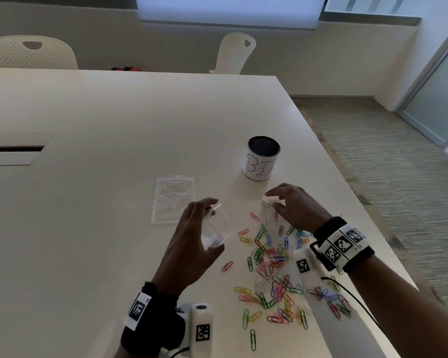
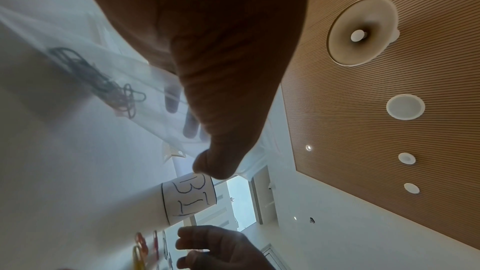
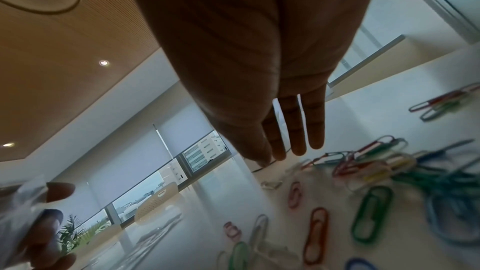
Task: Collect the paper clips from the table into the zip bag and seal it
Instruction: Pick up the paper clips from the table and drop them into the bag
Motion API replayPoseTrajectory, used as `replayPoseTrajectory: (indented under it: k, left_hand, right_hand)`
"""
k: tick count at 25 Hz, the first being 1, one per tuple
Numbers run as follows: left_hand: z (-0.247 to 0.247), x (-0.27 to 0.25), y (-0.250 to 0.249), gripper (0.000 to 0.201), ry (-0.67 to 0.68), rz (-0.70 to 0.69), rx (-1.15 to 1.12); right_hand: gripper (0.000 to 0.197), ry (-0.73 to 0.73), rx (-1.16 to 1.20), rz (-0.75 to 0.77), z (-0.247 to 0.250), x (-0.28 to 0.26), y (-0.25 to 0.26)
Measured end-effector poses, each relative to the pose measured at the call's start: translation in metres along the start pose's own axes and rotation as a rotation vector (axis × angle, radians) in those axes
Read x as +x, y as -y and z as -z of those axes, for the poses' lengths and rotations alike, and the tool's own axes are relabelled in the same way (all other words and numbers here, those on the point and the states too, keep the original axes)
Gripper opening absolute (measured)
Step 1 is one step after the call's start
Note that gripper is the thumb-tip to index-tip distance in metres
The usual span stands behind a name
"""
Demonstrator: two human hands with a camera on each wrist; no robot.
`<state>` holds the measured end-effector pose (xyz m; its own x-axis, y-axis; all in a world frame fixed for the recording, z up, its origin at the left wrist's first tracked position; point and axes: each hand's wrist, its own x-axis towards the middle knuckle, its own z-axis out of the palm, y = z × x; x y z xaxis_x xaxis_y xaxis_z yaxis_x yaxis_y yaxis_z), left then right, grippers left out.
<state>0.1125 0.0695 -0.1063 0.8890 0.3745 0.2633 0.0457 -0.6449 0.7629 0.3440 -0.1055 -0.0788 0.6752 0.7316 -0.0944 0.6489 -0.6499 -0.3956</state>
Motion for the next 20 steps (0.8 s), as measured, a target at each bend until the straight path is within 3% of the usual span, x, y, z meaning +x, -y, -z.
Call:
replayPoseTrajectory:
  k: [3,12,13,17,20]
  left_hand:
    - [0.000,-0.001,0.001,0.082,0.000,-0.006,-0.002]
    - [0.000,0.000,0.002,0.082,0.008,0.007,-0.001]
    - [0.000,0.000,0.002,0.081,0.009,0.007,-0.003]
    - [0.001,0.000,0.002,0.081,0.010,0.006,0.001]
    - [0.000,0.000,0.001,0.081,0.008,0.002,0.008]
  right_hand:
    - [0.042,0.090,-0.064,0.041,-0.006,0.000,0.002]
    - [0.030,0.237,0.033,0.123,0.000,-0.029,0.019]
    - [0.037,0.240,0.044,0.118,0.004,-0.031,0.020]
    - [0.095,0.280,-0.138,0.052,0.008,-0.039,0.020]
    - [0.096,0.320,-0.186,0.063,0.000,-0.044,0.023]
